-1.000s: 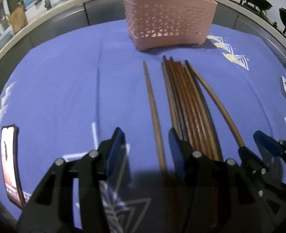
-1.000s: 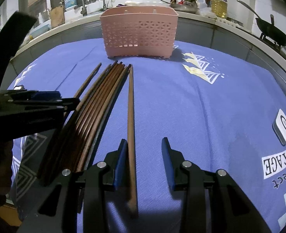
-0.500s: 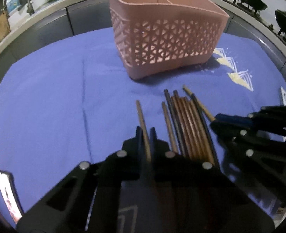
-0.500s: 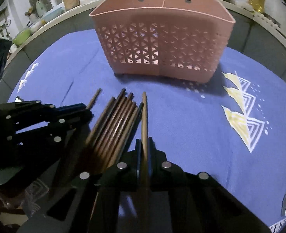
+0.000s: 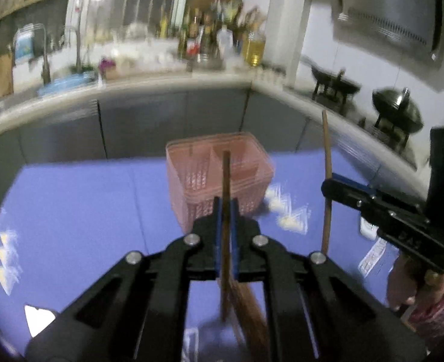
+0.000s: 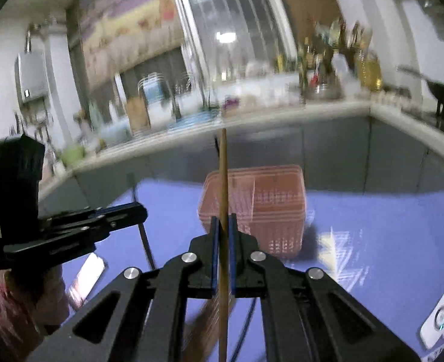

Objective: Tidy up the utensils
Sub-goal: 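Lift both held chopsticks and carry them over the pink basket, then open both tools to drop the chopsticks into the basket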

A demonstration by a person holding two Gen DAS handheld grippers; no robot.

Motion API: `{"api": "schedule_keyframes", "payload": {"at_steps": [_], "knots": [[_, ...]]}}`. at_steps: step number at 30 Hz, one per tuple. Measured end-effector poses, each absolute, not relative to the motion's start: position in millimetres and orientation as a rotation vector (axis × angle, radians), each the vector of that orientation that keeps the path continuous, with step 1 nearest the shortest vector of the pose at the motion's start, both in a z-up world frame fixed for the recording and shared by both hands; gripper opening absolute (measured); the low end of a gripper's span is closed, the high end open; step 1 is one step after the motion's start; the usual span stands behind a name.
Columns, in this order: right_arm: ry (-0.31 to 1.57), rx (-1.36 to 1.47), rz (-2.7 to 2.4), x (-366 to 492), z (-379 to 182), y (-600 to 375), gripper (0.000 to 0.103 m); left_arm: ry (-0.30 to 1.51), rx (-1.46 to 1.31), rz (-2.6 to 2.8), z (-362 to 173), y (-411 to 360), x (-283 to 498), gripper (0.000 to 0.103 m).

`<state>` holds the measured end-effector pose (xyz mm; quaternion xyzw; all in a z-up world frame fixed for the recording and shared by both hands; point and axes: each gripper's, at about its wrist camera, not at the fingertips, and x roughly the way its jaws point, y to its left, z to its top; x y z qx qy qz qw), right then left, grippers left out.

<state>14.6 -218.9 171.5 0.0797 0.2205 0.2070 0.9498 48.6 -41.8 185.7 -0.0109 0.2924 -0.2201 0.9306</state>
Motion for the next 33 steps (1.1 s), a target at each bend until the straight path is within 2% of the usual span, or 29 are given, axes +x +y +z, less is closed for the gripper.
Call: {"api": "schedule_keyframes", "payload": {"at_steps": [6, 9, 14, 21, 22, 23, 24, 25, 27, 28, 30, 32, 33], "knots": [[0.263, 0.181, 0.368, 59.8, 243.1, -217.5, 0.006, 0.403, -0.015, -0.401, 282.0, -35.4, 79.4, 0.004], [0.167, 0.204, 0.329, 88.9, 264.4, -215.7, 0.006, 0.366, -0.014, -0.355, 304.3, -38.5, 107.9, 0.004], [0.143, 0.211, 0.295, 143.8, 246.1, -195.5, 0.006, 0.437, 0.016, -0.307, 277.6, -51.6, 158.1, 0.004], [0.332, 0.113, 0.293, 183.2, 166.3, -164.7, 0.006, 0.585, 0.044, -0.294, 203.5, -59.3, 194.0, 0.005], [0.366, 0.114, 0.302, 186.3, 157.2, -164.8, 0.006, 0.601, 0.052, -0.285, 195.7, -60.7, 195.0, 0.008], [0.403, 0.131, 0.311, 189.9, 149.0, -167.6, 0.006, 0.628, 0.061, -0.274, 186.8, -62.9, 198.2, 0.026], [0.426, 0.146, 0.314, 186.7, 144.1, -167.1, 0.007, 0.636, 0.061, -0.262, 182.8, -62.1, 197.2, 0.039], [0.456, 0.179, 0.321, 189.4, 140.9, -169.4, 0.008, 0.632, 0.057, -0.246, 182.1, -60.7, 195.9, 0.058], [0.490, 0.247, 0.347, 187.4, 143.3, -177.1, 0.011, 0.570, 0.045, -0.214, 188.7, -55.2, 182.9, 0.060], [0.486, 0.259, 0.351, 184.2, 147.7, -180.2, 0.017, 0.551, 0.042, -0.209, 194.9, -53.3, 176.6, 0.061], [0.453, 0.286, 0.349, 169.3, 161.1, -185.0, 0.031, 0.517, 0.023, -0.190, 210.6, -45.3, 162.2, 0.062], [0.396, 0.304, 0.351, 145.2, 178.6, -190.8, 0.056, 0.480, -0.009, -0.173, 224.3, -35.8, 146.1, 0.062], [0.367, 0.309, 0.355, 132.2, 185.4, -194.0, 0.060, 0.456, -0.032, -0.166, 231.3, -28.9, 133.7, 0.062]]}}
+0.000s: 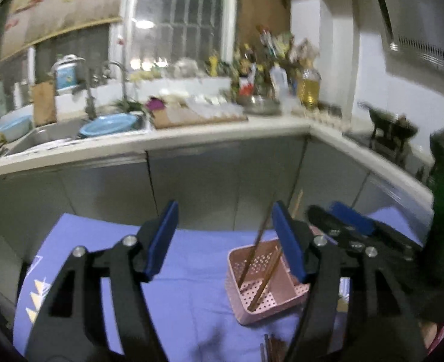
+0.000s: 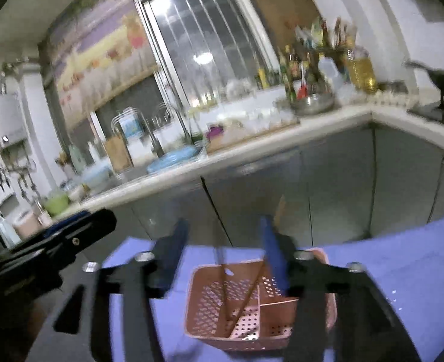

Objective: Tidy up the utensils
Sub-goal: 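Open both tools to drop the chopsticks into the basket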

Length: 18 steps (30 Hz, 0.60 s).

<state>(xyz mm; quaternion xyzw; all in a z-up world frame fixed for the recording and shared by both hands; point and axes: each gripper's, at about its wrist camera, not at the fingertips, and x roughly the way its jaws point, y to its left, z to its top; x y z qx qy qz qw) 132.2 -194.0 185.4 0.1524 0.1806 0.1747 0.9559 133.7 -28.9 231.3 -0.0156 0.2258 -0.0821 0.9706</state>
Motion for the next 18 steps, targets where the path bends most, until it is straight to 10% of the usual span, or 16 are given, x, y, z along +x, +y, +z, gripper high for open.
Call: {"api": "schedule_keyframes", "payload": {"at_steps": [7, 13, 18], "knots": [[0.411, 0.391, 0.395, 32.2, 163.7, -225.1, 0.090, 0.521, -0.068, -0.123, 193.3, 0.4, 60.2, 0.062], [0.789, 0.286, 0.272, -16.8, 45.6, -216.7, 0.026, 0.873, -0.024, -0.213, 70.3, -16.7, 30.6, 0.028], [0.878, 0.188, 0.250, -48.3, 3.2, -194.9, 0.022, 0.985, -0.006, -0.264, 23.6, -38.1, 8.6, 0.025]]}}
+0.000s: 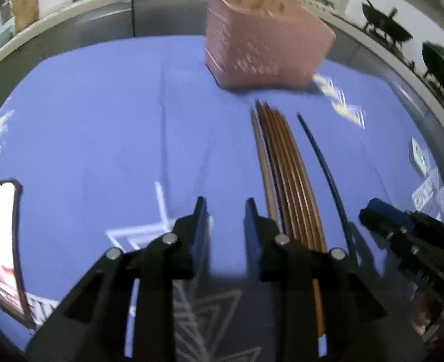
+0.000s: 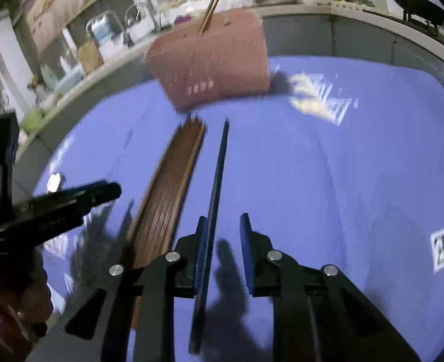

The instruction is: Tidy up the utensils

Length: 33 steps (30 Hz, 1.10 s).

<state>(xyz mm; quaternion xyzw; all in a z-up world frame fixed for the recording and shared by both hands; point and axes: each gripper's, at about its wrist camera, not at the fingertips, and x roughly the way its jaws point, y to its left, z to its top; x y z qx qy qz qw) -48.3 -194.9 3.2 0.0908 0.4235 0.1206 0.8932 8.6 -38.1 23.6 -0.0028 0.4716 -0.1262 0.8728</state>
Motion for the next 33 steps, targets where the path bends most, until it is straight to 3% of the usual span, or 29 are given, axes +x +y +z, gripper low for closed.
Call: {"api": "schedule_keyframes", "payload": {"at_steps": [28, 30, 31, 33], "knots": [[0.856, -0.026, 0.236, -55.3, -2.7, -169.4, 0.022, 0.983, 0.096, -0.279, 14.3, -72.2, 3.9, 0.027], [0.853, -0.037, 0.236, -55.5, -3.0, -168.3, 0.022, 0.978, 0.107, -0.272, 13.6, -72.7, 4.8, 0.018], [0.852, -0.047, 0.232, -55.8, -3.0, -167.8, 0.017, 0.972, 0.129, -0.251, 13.2, -72.3, 5.1, 0.008], [0.867, -0.029, 0.242, -55.6, -2.7, -172.5, 0.008, 0.986, 0.113, -0.273, 13.9, -66.8, 6.8, 0.006]]}}
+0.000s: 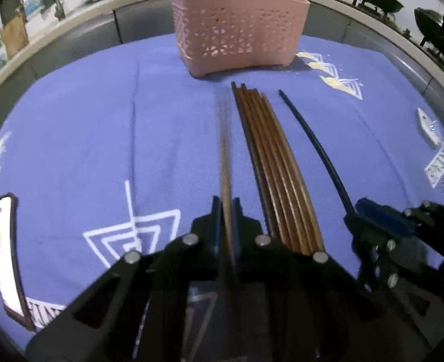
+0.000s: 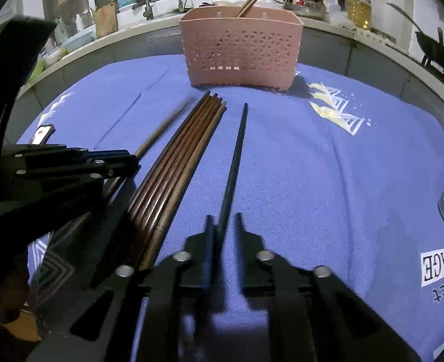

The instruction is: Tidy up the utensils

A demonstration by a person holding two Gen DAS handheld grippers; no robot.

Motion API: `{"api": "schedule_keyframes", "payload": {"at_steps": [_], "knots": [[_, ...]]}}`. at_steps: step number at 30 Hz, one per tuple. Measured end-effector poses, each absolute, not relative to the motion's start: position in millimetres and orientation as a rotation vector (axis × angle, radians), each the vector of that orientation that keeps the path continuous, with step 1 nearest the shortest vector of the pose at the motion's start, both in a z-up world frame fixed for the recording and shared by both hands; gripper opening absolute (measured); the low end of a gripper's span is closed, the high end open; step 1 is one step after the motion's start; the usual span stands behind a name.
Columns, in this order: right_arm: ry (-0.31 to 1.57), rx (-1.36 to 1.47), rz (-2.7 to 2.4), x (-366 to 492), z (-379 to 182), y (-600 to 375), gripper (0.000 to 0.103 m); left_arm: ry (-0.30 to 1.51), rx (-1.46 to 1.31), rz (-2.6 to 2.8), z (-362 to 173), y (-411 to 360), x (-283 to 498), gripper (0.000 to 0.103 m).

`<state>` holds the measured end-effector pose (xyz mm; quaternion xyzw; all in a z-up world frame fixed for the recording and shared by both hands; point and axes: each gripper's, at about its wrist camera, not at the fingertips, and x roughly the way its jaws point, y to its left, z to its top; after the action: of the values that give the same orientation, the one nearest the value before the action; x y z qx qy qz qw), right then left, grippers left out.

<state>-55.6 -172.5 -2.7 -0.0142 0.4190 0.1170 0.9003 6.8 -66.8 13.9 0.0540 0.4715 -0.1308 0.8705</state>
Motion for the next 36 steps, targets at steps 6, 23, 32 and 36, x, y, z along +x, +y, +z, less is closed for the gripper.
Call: {"api": "schedule_keyframes", "payload": {"at_steps": [6, 23, 32, 36], "knots": [[0.946, 0.062, 0.302, -59.8, -2.8, -205.8, 0.006, 1.019, 0.095, -0.306, 14.4, -36.1, -2.1, 0.007], [1.043, -0.048, 0.340, 80.4, 16.5, -171.4, 0.005, 1.003, 0.168, -0.302, 19.5, -61.1, 90.2, 0.006], [0.629, 0.086, 0.408, 8.4, 111.4, -201.7, 0.005, 0.697, 0.053, -0.403, 126.5, -33.6, 40.7, 0.005], [0.440, 0.105, 0.401, -27.7, 144.3, -209.2, 0.005, 0.555, 0.060, -0.401, 161.9, -30.3, 11.0, 0.005]]}}
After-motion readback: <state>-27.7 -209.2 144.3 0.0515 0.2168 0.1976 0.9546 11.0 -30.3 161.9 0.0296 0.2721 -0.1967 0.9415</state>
